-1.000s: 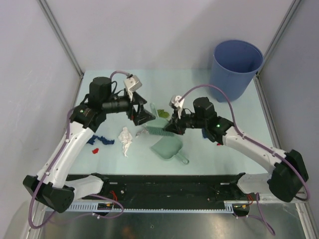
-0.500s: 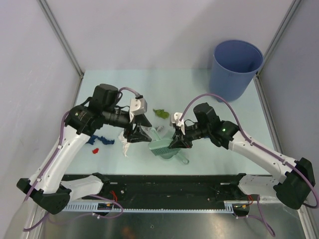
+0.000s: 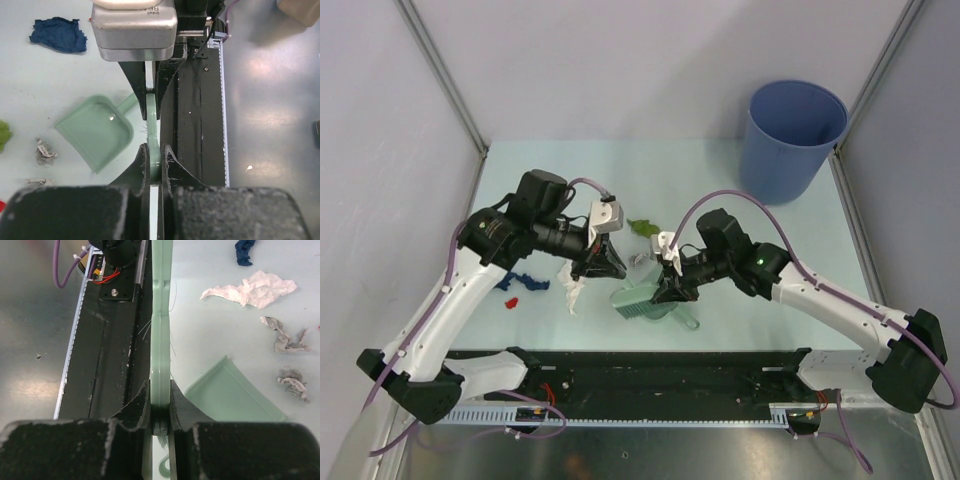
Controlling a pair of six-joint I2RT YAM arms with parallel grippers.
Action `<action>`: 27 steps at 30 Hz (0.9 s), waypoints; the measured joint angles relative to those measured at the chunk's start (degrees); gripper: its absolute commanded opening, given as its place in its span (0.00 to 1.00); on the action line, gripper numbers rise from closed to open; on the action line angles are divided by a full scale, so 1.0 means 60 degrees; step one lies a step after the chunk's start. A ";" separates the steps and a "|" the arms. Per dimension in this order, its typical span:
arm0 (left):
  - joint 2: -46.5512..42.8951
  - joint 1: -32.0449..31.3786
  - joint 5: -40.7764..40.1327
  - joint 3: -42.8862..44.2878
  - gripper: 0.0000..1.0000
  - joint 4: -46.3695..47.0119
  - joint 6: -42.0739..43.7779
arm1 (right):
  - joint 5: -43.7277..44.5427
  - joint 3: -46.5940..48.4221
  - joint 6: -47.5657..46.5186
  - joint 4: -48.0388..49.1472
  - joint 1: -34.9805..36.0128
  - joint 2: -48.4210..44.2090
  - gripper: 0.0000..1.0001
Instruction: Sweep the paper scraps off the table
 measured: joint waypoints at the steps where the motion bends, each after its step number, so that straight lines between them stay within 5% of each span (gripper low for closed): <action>1: 0.0000 -0.0007 -0.0080 0.0000 0.00 -0.0033 -0.0004 | 0.0044 0.0000 0.0011 -0.0055 0.0011 0.0000 0.00; 2: 0.0000 -0.0015 -0.0120 0.0000 0.00 -0.0033 0.0000 | 0.0113 0.0011 0.0011 -0.0058 0.0018 0.0000 0.08; 4: 0.0000 -0.0018 -0.0291 0.0000 0.00 0.0015 0.0011 | 0.0346 0.0022 0.0087 -0.0026 0.0025 0.0000 0.50; 5: 0.0000 -0.0018 -0.0415 0.0000 0.00 0.0051 0.0018 | 0.0525 0.0022 0.0240 0.0015 0.0025 0.0000 0.80; 7: 0.0000 -0.0029 -0.0761 0.0033 0.00 0.0007 0.0011 | 0.1577 0.0029 0.0823 0.0226 0.0087 0.0000 0.99; 11: -0.0011 0.0342 -0.2251 0.0182 0.00 0.0058 -0.0076 | 0.4193 0.0102 0.2244 0.0561 -0.0047 -0.0011 1.00; 18: -0.0240 0.2521 -0.5227 0.0670 0.00 0.0896 -0.0488 | 0.8189 0.0215 0.5111 -0.0696 0.0171 0.0200 1.00; 27: -0.1027 0.3730 -0.6674 -0.0874 0.00 0.1949 -0.0583 | 0.9293 0.0219 0.6451 -0.2601 0.1504 0.2375 1.00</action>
